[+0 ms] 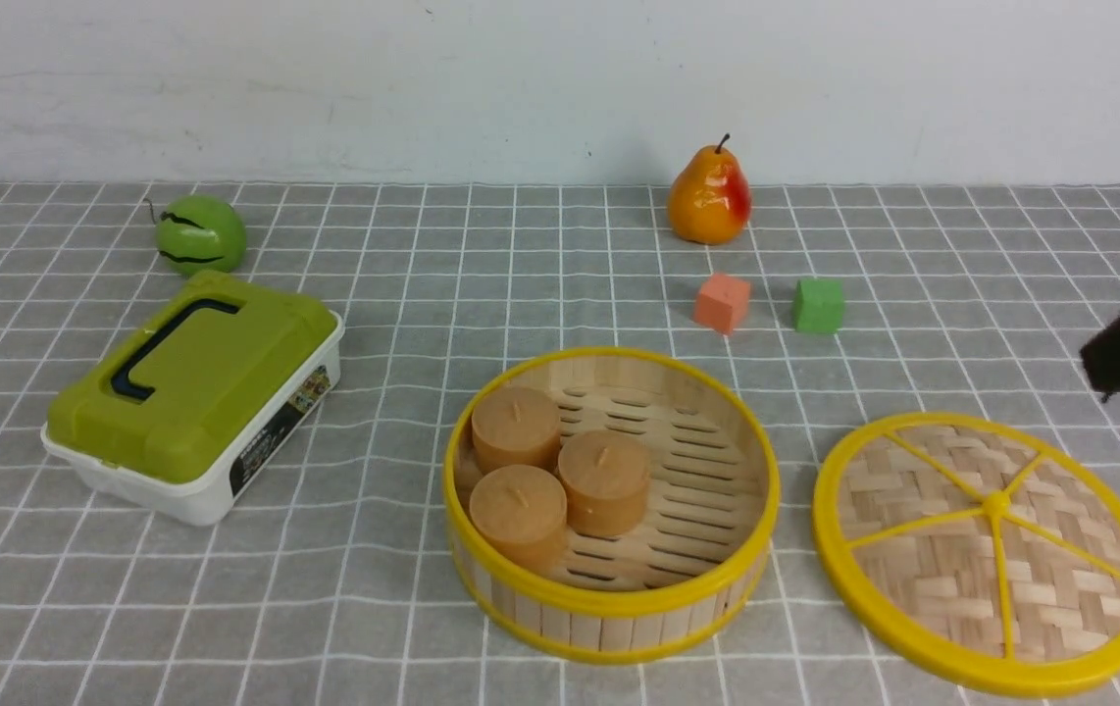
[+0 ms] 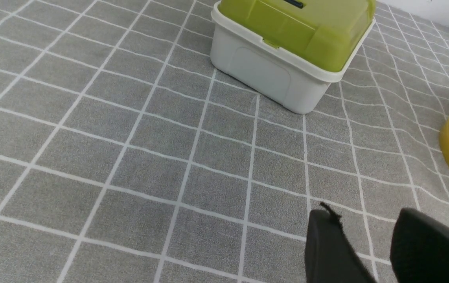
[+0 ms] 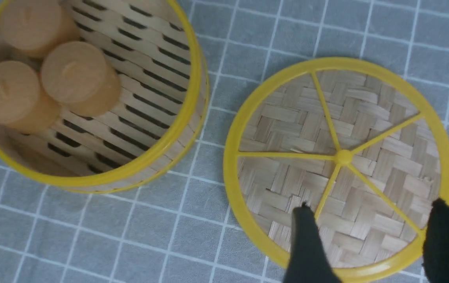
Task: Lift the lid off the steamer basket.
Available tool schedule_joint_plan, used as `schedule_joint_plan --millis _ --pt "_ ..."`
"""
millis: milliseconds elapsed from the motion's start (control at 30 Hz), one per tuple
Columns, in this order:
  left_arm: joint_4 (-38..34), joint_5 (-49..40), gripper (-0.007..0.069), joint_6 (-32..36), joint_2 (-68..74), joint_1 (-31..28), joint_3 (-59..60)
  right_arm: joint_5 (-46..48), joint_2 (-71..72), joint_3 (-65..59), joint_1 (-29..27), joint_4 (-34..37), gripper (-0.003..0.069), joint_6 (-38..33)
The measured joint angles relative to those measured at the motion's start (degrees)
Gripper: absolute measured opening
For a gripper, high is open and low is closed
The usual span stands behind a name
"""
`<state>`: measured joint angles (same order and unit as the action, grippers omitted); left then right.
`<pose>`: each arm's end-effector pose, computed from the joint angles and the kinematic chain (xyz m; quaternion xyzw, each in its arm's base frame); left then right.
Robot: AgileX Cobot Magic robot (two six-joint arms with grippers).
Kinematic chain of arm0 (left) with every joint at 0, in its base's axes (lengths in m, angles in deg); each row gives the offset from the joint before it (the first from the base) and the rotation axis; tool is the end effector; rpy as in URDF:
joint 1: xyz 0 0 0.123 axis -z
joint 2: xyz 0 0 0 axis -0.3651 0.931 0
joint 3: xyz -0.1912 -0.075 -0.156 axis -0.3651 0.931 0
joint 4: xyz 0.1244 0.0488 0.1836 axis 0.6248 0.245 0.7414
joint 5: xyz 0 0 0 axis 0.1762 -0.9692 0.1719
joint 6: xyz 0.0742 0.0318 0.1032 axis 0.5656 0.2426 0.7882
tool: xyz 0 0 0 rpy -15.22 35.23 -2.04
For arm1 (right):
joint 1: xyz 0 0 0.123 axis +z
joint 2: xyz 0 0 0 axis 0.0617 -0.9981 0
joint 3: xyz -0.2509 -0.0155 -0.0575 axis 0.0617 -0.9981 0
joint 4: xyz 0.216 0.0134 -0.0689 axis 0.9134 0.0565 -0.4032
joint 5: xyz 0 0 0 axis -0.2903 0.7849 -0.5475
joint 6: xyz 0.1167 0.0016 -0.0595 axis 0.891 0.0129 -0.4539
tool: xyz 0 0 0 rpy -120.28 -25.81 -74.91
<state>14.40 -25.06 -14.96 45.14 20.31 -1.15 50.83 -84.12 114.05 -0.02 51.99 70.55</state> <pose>0.0935 0.0015 0.1597 -0.1432 0.7903 -0.0966 0.5878 0.2228 0.0419 0.3207 -0.0826 0.9245 0.1060 0.3568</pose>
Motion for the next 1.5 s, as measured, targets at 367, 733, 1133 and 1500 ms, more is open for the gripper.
schedule_joint_plan --millis 367,733,1133,1500 --pt "0.0 0.0 0.0239 0.0 0.0 0.0 0.0 -8.6 37.3 -19.6 0.0 0.2 -0.0018 0.3" --pt "0.0 0.0 0.0239 0.0 0.0 0.0 0.0 -11.2 51.1 -28.6 0.0 -0.2 -0.0021 0.0" --pt "0.0 0.0 0.0239 0.0 0.0 0.0 0.0 -19.8 56.4 -41.4 -0.2 -7.9 -0.001 0.4" --pt "0.0 0.0 0.0239 0.0 0.0 0.0 0.0 -42.8 63.2 -65.2 -6.7 -11.6 0.0003 15.1"
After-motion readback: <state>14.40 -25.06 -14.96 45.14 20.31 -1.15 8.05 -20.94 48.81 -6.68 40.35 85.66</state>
